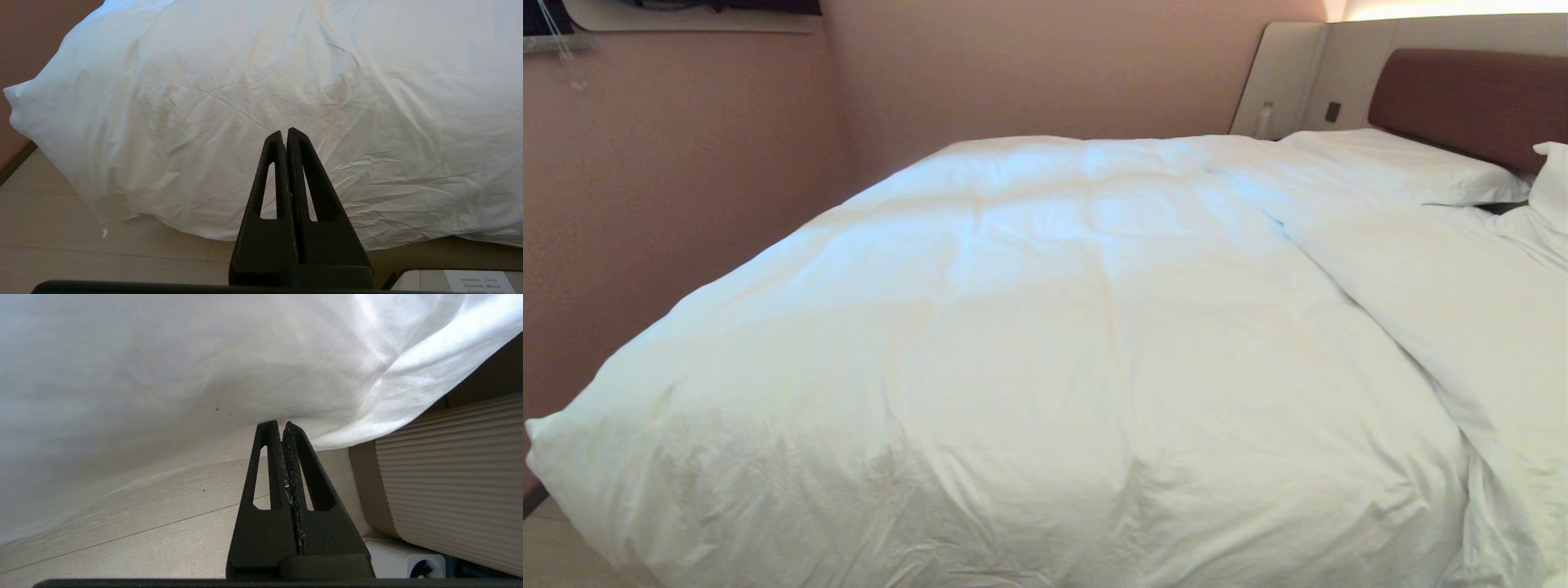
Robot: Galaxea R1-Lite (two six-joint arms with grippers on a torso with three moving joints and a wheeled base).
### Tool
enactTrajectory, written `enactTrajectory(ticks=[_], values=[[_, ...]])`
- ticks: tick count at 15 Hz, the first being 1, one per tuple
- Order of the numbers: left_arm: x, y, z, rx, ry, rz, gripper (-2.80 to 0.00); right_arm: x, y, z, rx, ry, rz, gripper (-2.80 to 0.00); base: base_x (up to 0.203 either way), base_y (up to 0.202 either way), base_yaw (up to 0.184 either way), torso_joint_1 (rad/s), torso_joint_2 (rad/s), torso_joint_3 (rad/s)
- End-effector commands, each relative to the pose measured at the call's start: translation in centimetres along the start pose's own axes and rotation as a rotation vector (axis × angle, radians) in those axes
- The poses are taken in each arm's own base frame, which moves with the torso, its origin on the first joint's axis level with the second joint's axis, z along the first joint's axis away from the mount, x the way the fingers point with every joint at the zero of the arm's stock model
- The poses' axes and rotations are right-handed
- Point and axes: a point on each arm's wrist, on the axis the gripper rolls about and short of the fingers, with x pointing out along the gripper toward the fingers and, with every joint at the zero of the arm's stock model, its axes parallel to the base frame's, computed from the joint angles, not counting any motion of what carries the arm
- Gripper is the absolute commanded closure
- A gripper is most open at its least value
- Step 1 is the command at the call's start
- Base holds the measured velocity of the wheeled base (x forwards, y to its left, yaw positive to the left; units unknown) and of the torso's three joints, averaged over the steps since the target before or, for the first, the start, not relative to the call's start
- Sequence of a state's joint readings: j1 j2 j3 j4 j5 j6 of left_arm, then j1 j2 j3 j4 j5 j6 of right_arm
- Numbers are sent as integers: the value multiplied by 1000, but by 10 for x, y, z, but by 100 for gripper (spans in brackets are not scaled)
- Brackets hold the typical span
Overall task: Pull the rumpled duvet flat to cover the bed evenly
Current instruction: Flatten the corners of the folded blanket
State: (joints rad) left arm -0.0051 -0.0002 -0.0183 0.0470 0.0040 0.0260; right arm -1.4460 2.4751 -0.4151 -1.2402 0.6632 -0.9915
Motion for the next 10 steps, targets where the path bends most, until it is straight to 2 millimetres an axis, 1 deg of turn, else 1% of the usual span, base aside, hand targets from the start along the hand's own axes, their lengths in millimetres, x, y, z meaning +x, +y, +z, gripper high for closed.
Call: enactTrajectory(ticks=[1,4,6,10], values=[[0,0,0,0,1,0,0,1,0,0,-9,-6,-1,0,0,0,0,0,0,0],[0,0,0,0,1,1,0,7,3,-8,8,3,19,0,0,0,0,0,0,0],[0,0,0,0,1,1,0,8,3,-9,15,1,23,0,0,0,0,0,0,0],[0,0,0,0,1,1,0,2,-2,0,6,-8,-4,0,0,0,0,0,0,0]])
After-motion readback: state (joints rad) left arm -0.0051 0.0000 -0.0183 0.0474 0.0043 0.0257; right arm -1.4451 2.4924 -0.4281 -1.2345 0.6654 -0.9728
